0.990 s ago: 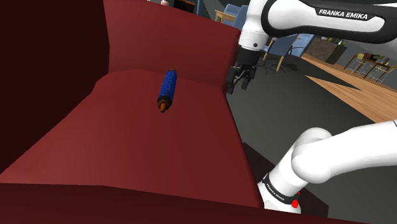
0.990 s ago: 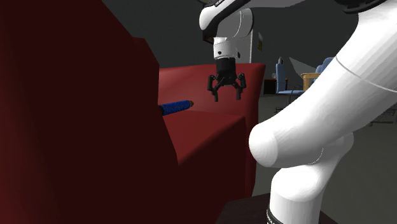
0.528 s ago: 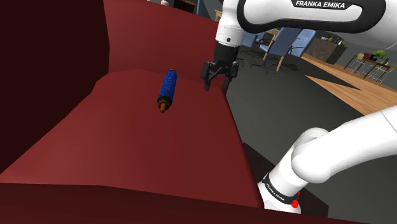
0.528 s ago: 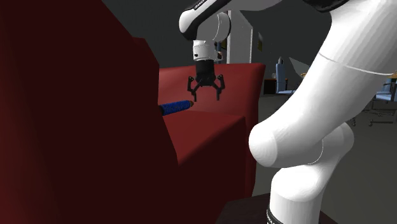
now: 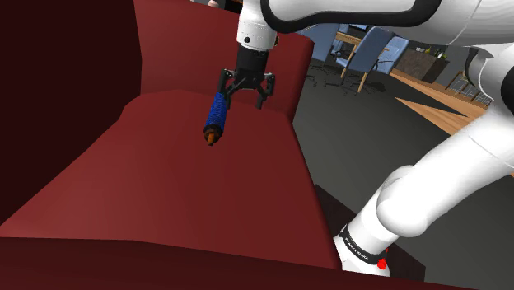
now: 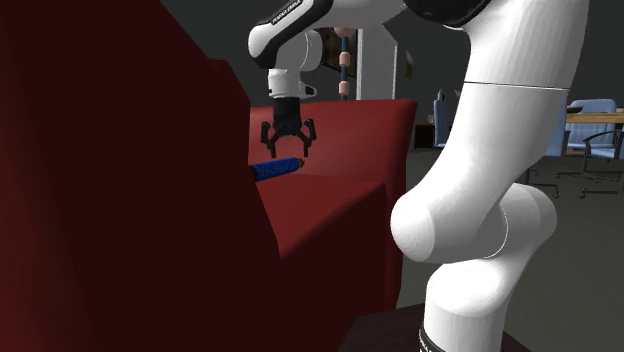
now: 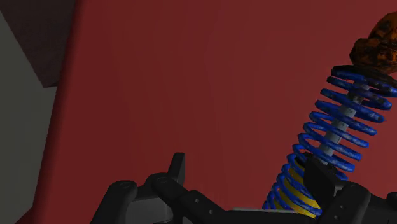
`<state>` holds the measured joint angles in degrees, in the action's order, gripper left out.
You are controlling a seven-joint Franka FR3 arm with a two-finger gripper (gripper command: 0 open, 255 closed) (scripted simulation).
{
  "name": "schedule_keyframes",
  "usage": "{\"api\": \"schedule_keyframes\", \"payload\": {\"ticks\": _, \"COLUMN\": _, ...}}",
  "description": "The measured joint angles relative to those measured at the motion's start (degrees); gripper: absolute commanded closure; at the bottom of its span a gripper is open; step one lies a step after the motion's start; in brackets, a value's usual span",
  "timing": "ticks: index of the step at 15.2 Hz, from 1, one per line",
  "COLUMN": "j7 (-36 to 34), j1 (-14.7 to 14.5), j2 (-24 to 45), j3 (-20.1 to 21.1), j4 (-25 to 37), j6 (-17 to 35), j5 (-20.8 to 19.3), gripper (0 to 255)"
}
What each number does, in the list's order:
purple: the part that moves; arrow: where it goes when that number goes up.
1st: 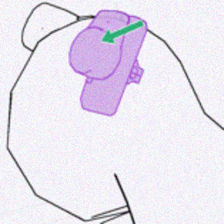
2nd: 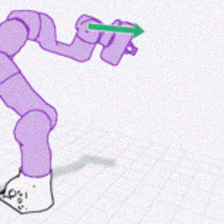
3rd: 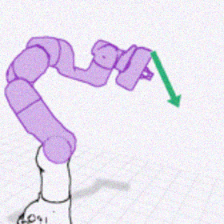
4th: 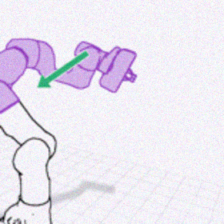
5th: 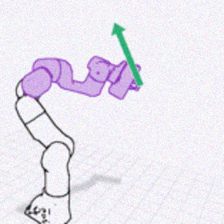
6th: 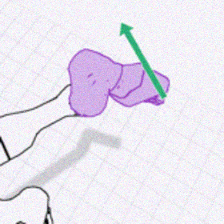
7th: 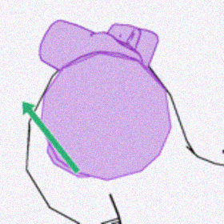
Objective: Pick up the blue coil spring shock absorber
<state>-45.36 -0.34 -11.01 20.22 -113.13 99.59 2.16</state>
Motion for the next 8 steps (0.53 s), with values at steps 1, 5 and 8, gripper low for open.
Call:
{"api": "schedule_keyframes", "payload": {"ticks": 1, "j7": -2.4, "j1": 0.0, "j2": 2.4, "j3": 0.7, "j4": 2.7, "j6": -0.3, "j5": -0.8, "gripper": 0}}
{"api": "schedule_keyframes", "payload": {"ticks": 5, "j7": -11.0, "j1": -0.7, "j2": 10.3, "j3": 2.9, "j4": 10.8, "j6": -0.4, "j5": -4.0, "gripper": 0}}
{"api": "schedule_keyframes", "payload": {"ticks": 8, "j7": -12.5, "j1": -0.9, "j2": 11.9, "j3": 3.1, "j4": 10.9, "j6": 1.1, "j5": -4.7, "gripper": 0}}
